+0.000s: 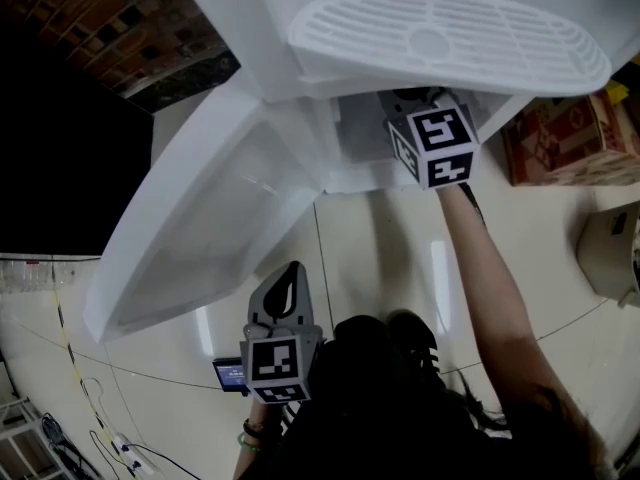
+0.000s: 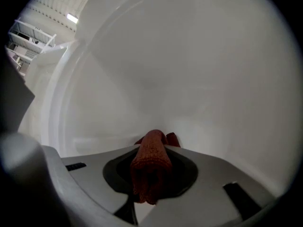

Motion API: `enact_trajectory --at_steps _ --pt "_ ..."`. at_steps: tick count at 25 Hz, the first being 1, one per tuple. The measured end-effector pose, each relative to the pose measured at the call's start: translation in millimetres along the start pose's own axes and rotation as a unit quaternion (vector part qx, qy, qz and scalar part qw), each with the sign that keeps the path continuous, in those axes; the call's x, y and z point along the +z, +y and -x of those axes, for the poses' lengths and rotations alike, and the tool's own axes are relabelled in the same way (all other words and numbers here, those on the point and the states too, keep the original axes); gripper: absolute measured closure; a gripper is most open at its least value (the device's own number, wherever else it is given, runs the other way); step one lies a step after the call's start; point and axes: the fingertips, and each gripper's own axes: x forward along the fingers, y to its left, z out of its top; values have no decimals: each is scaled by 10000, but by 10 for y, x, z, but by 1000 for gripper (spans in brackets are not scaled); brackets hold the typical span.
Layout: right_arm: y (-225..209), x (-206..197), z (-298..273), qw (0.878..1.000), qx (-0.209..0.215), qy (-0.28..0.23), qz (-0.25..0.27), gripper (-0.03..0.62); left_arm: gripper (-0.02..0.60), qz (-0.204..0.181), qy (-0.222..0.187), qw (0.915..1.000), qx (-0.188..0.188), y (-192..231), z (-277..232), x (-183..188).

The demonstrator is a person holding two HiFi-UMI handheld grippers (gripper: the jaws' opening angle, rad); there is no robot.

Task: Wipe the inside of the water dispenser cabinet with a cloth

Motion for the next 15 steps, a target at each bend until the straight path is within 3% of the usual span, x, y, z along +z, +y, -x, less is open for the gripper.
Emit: enact_trajectory --at_steps 4,7,11,15 --pt "146 -704 49 9955 115 937 79 517 578 -13 14 10000 16 9 1 -2" --pt "185 -965 126 9927 133 1199 24 517 578 39 4 10000 28 6 -3 -1" --pt "97 -933 214 9939 -67 1105 -30 517 578 76 -12 10000 63 -2 10 32" --pt "-277 -556 405 9962 -760 433 -36 517 578 71 7 10000 50 10 18 -4"
